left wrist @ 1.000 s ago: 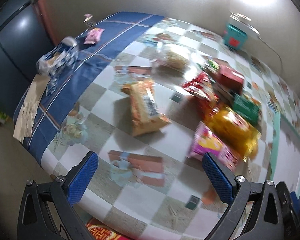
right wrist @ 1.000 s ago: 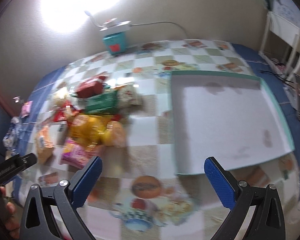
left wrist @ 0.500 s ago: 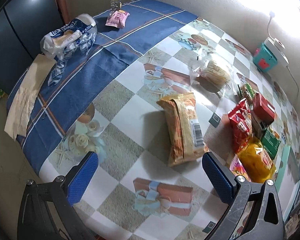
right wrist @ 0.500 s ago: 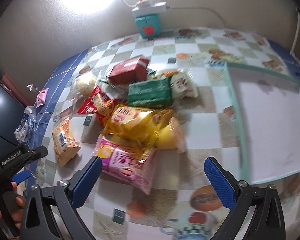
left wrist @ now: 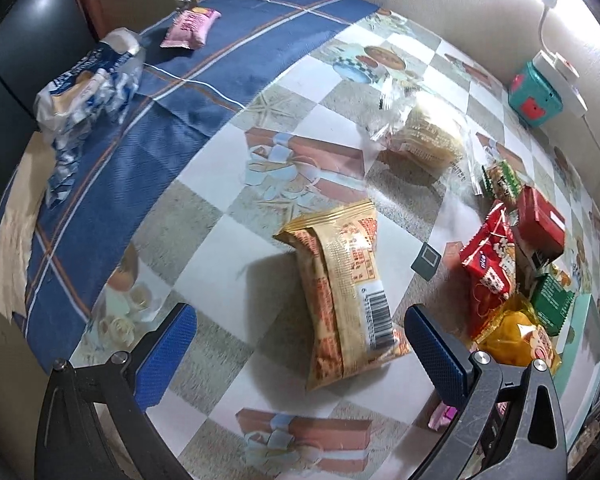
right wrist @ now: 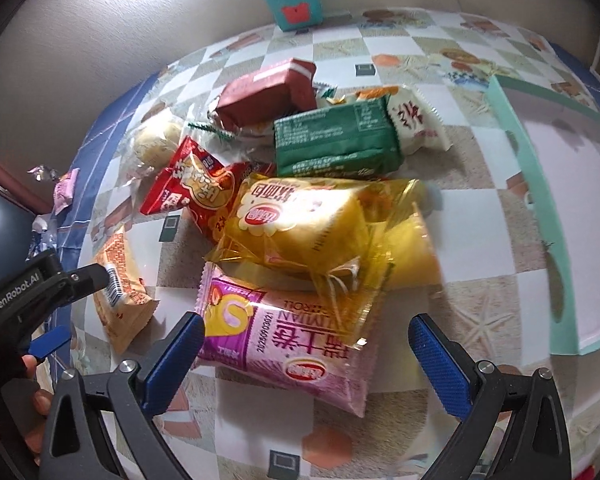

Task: Organize snacks
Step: 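Grasp the tan bread bag with the left tool while the right tool grasps the pink Swiss roll bag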

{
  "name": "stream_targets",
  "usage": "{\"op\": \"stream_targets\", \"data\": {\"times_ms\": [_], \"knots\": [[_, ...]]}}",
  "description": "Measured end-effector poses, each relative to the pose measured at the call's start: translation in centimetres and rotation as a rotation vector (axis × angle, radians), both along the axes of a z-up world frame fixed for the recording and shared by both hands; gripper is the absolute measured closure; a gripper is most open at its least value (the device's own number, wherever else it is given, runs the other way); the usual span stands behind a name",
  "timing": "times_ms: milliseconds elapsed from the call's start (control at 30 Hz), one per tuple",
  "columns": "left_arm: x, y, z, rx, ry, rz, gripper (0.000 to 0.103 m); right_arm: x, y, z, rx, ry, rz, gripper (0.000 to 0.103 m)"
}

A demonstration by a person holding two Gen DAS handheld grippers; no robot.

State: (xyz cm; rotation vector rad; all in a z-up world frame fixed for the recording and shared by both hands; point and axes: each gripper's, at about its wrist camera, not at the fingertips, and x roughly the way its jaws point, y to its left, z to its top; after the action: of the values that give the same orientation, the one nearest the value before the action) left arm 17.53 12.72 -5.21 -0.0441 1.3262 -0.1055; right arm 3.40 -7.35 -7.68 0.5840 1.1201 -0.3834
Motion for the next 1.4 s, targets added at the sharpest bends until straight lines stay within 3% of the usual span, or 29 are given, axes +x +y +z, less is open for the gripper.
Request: {"op": "stream_targets", "data": {"times_ms": [567, 733, 833, 1000, 1167, 1400], "knots": [[1.7, -2.2, -2.6, -0.02, 0.017, -0.041, 0.0, 2.2, 2.7, -1.6, -0.052, 0.072, 0.044, 0.0], [1.3, -2.8, -2.6, 0.051, -0.014, -0.062, 0.0, 1.5, 2.2, -1.3, -0.066, 0.074, 0.051, 0.0], [1.3, -2.9, -2.8, 0.047, -0.004, -0.06, 0.009, 1.2, 2.0, -1.3, -0.045, 0.064, 0.054, 0.008], [0.8, -3.5, -2.9, 0.045, 0.009, -0.065, 0.026, 0.2, 0.8, -0.9, -0.033, 0.053, 0.039, 0.011], [0.5, -4.2, -2.8, 0.06, 0.014, -0.061, 0.051, -0.7, -0.5, -0.8, -0.001, 0.044, 0.022, 0.014], [-1.7, -4.8, -2.9, 0.062, 0.05, -0.037, 0.056, -2.4, -1.4, -0.2, 0.039, 0.035, 0.019, 0.017]]}}
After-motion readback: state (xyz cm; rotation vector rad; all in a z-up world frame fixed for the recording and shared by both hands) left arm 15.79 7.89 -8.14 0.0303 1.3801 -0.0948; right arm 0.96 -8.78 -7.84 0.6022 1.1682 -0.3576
